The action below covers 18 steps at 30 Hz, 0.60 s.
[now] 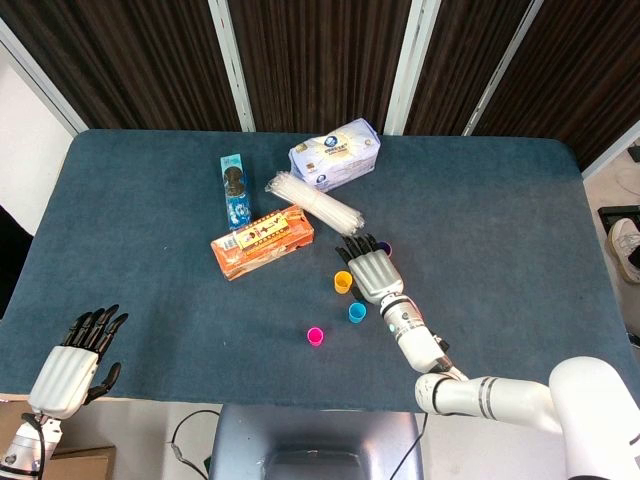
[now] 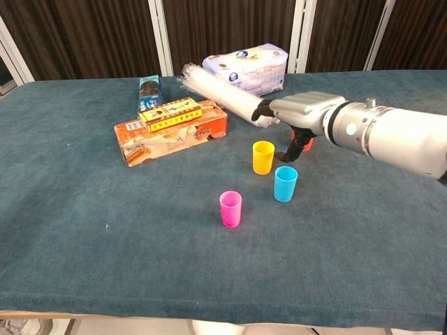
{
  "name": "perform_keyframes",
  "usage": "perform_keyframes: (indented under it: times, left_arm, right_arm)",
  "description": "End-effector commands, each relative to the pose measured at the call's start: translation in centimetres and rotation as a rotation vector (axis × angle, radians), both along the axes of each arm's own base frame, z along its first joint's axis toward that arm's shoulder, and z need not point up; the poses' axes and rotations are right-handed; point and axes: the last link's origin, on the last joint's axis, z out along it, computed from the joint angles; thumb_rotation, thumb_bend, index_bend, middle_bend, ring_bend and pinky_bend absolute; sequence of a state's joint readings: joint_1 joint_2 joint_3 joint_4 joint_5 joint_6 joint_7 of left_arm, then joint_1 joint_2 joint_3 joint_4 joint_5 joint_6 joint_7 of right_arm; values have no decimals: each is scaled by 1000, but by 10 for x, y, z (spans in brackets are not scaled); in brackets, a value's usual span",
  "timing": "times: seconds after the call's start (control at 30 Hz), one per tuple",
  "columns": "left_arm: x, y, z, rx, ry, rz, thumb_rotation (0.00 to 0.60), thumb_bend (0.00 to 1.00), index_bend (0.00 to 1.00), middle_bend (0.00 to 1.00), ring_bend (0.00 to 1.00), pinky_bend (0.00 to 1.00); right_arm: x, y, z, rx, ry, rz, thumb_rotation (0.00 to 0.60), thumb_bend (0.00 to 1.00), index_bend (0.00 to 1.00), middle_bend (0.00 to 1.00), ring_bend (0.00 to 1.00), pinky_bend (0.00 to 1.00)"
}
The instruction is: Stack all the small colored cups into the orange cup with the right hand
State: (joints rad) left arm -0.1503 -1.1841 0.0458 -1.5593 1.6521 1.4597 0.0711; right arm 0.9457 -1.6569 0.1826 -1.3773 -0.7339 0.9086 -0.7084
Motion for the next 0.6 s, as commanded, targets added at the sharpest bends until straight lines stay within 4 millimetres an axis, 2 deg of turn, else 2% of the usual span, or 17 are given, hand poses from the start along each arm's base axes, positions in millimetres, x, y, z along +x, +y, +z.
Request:
perform_keyframes:
  times: [0.03,0.33,0.43,0.6]
  left_arm:
    - [0,0,1,1,-2,0,600,443,0,0,0,99]
    - [0,-1,1,-3,-2,-2,600,443,0,0,0,99]
    - [0,-1,1,-4,-2,-2,600,442,0,0,0,99]
    - [0,-1,1,-8,-2,-4,600,442,0,0,0,99]
  right_arm:
    - [2,0,-6,8,5,-1,600,490,285,0,0,0]
    - [8,0,-19,10,-14,13,600,490,466,2,0,0]
    - [7,-2,-21,-1,-15,5,600,490,546,30,0,0]
    - [9,-3,-18,-34,-34,-1,600,490,610,74,0,0]
